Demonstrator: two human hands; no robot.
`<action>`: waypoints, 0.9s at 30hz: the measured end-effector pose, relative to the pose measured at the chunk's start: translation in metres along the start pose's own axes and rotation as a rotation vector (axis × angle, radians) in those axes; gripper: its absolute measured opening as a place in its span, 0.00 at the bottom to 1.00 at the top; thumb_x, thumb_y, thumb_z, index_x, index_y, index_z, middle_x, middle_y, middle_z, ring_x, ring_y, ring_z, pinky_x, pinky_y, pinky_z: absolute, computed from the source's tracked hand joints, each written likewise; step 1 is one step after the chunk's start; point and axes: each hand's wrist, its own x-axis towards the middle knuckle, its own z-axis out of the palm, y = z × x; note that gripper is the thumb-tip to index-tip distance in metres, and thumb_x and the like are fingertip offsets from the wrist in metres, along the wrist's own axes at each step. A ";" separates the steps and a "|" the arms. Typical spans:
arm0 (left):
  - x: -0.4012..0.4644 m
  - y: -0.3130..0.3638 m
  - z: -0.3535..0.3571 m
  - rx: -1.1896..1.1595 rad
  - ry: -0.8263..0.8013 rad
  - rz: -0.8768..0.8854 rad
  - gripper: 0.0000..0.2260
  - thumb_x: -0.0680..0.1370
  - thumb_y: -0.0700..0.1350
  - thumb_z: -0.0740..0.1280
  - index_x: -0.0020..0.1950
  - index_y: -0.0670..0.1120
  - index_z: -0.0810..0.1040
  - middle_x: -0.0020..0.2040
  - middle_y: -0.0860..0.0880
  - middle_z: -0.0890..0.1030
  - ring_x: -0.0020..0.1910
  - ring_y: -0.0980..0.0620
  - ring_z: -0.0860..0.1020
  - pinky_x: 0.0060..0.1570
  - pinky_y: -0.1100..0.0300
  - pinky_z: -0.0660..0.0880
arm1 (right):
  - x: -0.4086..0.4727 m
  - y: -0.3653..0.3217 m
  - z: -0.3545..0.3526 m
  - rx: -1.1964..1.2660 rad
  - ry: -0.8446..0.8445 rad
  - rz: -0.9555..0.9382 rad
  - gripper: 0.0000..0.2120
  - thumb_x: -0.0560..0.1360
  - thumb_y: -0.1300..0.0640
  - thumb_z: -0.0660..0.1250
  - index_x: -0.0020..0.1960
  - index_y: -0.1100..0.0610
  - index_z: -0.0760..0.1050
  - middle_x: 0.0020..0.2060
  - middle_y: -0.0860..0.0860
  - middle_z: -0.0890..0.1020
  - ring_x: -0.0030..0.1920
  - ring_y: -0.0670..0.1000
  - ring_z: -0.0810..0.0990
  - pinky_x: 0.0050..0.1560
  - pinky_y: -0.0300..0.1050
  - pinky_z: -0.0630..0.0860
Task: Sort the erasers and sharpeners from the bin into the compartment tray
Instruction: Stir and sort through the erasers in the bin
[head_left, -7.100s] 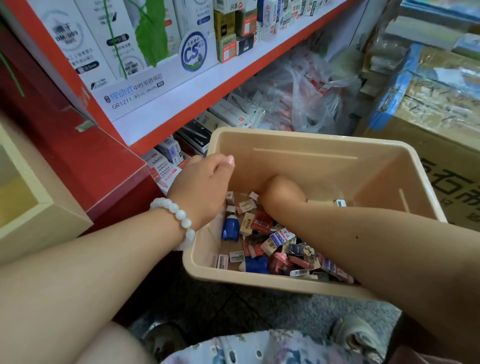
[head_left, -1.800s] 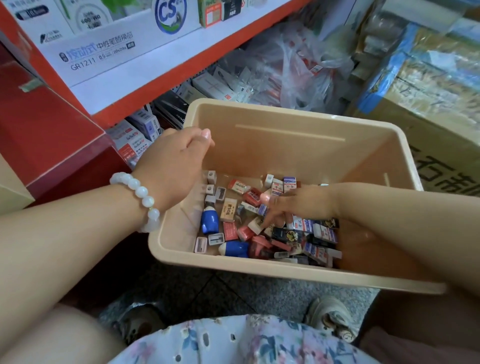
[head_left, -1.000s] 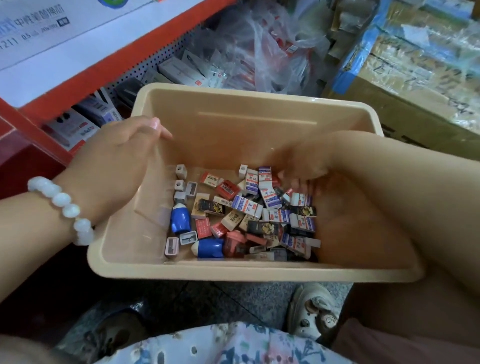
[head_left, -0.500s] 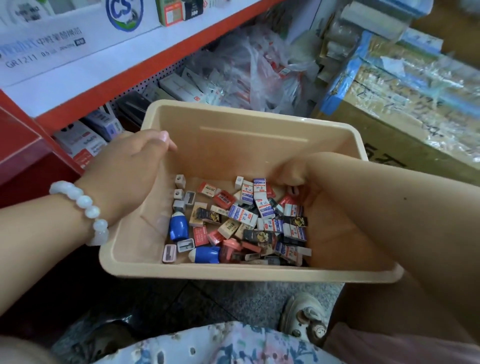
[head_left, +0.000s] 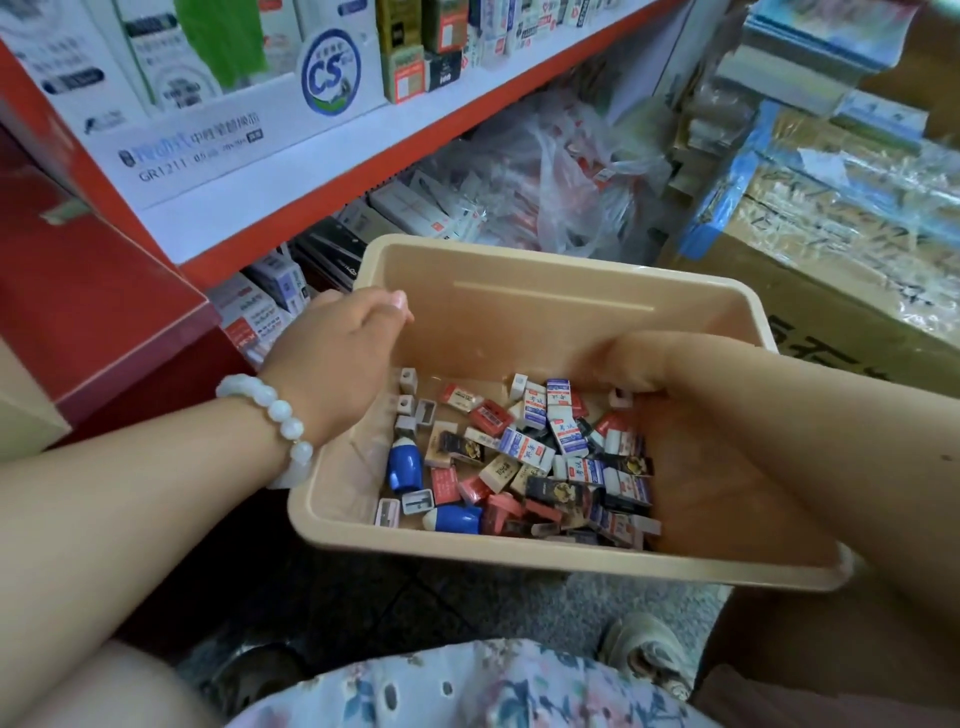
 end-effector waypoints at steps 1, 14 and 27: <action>0.000 0.001 0.000 0.007 -0.002 -0.003 0.22 0.74 0.61 0.47 0.53 0.57 0.77 0.60 0.47 0.75 0.59 0.48 0.72 0.61 0.52 0.67 | -0.006 -0.003 0.000 0.062 -0.006 -0.033 0.04 0.76 0.65 0.63 0.50 0.60 0.74 0.45 0.58 0.80 0.42 0.55 0.80 0.46 0.51 0.81; 0.001 0.001 -0.001 0.016 -0.001 -0.008 0.16 0.82 0.54 0.51 0.55 0.55 0.78 0.61 0.46 0.73 0.59 0.48 0.71 0.55 0.58 0.64 | -0.008 -0.040 0.026 -0.052 0.024 -0.262 0.17 0.81 0.47 0.54 0.55 0.55 0.77 0.43 0.59 0.80 0.27 0.49 0.72 0.30 0.42 0.69; -0.001 0.004 -0.003 0.019 -0.018 -0.016 0.16 0.82 0.53 0.51 0.56 0.54 0.78 0.59 0.46 0.74 0.58 0.50 0.70 0.54 0.59 0.62 | 0.014 -0.038 0.066 -0.459 0.079 -0.294 0.18 0.82 0.49 0.54 0.67 0.55 0.71 0.54 0.54 0.80 0.41 0.51 0.78 0.48 0.46 0.79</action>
